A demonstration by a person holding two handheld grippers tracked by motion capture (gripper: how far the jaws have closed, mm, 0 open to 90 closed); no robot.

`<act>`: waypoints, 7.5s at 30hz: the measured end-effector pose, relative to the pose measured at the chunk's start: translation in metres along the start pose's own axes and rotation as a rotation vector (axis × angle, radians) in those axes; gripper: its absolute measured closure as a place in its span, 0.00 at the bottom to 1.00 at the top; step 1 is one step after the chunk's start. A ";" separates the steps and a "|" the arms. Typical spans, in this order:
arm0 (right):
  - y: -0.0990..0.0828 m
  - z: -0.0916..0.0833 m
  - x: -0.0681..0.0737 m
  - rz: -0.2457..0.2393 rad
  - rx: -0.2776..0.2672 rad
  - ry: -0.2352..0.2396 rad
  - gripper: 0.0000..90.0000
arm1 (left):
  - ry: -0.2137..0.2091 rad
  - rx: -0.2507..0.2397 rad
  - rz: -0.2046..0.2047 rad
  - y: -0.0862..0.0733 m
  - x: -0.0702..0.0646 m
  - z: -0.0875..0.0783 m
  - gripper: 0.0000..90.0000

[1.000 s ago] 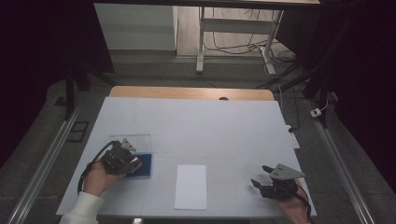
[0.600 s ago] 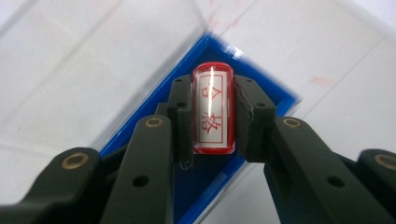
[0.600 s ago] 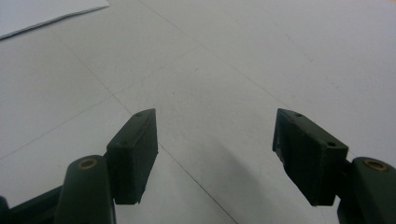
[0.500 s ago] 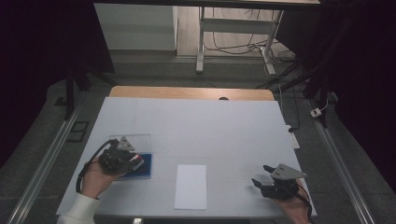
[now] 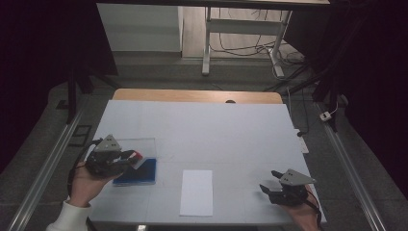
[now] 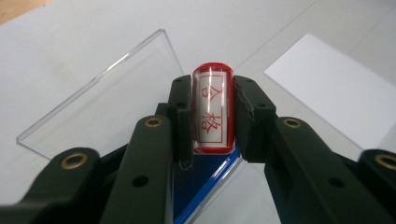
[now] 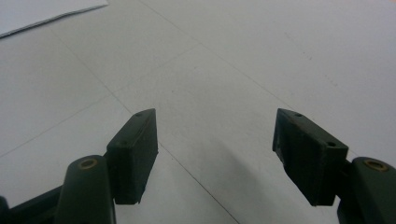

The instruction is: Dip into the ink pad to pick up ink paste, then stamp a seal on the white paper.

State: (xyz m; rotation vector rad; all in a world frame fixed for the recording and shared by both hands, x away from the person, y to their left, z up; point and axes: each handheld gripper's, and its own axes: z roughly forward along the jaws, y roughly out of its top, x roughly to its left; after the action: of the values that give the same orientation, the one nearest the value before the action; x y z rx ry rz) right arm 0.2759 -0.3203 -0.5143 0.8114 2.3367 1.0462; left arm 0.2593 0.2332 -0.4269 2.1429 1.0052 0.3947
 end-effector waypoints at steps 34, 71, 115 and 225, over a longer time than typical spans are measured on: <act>-0.001 0.002 0.001 -0.009 0.006 0.002 0.34 | -0.140 -0.066 0.071 0.017 -0.033 0.013 0.78; 0.000 0.001 0.001 -0.008 0.003 0.003 0.34 | -0.223 0.030 0.153 0.032 -0.075 0.068 0.77; -0.002 0.000 0.002 -0.002 0.008 0.001 0.34 | -0.240 0.187 0.273 0.049 -0.122 0.140 0.77; -0.003 -0.002 0.001 -0.011 0.011 -0.006 0.35 | -0.299 0.070 0.169 0.059 -0.104 0.117 0.78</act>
State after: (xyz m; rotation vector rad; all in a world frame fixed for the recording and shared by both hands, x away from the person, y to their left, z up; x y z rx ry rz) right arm 0.2733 -0.3219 -0.5158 0.8042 2.3414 1.0260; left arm 0.2867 0.0720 -0.4624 2.2745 0.6810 0.1123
